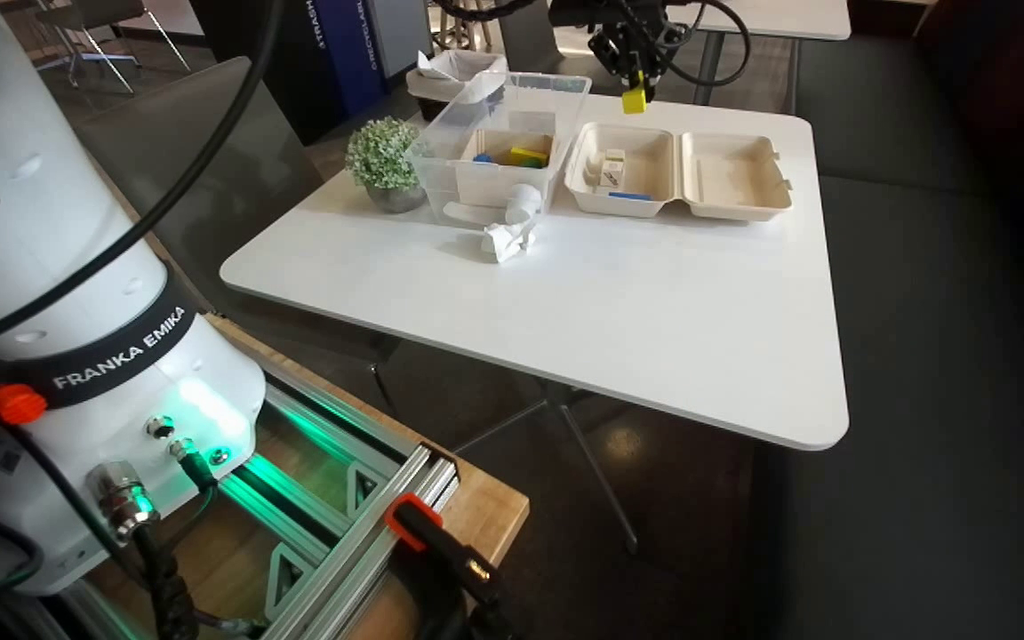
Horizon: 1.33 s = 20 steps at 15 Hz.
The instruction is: Move the yellow wooden brick from the transparent box into the white paper box
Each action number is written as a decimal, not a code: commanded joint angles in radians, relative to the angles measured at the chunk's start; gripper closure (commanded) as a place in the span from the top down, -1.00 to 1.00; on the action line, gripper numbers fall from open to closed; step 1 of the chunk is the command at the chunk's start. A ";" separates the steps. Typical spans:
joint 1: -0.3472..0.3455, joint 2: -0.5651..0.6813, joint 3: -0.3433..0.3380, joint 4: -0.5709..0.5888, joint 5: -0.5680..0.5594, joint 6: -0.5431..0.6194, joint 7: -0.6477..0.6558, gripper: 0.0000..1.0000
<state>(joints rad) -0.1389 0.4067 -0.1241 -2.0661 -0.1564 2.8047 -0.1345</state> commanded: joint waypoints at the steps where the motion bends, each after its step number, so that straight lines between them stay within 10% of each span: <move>1: 0.032 0.109 -0.035 0.076 -0.028 0.040 0.050 -0.91; 7: 0.068 0.221 -0.102 0.159 -0.066 0.102 0.061 -0.91; 8: 0.071 0.232 -0.107 0.168 -0.066 0.106 0.063 -0.14; 16: 0.105 0.119 -0.187 0.131 -0.110 0.007 0.077 0.94; 20: 0.182 0.045 -0.325 0.106 -0.247 -0.054 0.175 1.00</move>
<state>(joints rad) -0.0198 0.5284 -0.3688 -1.9067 -0.3067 2.8205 -0.0429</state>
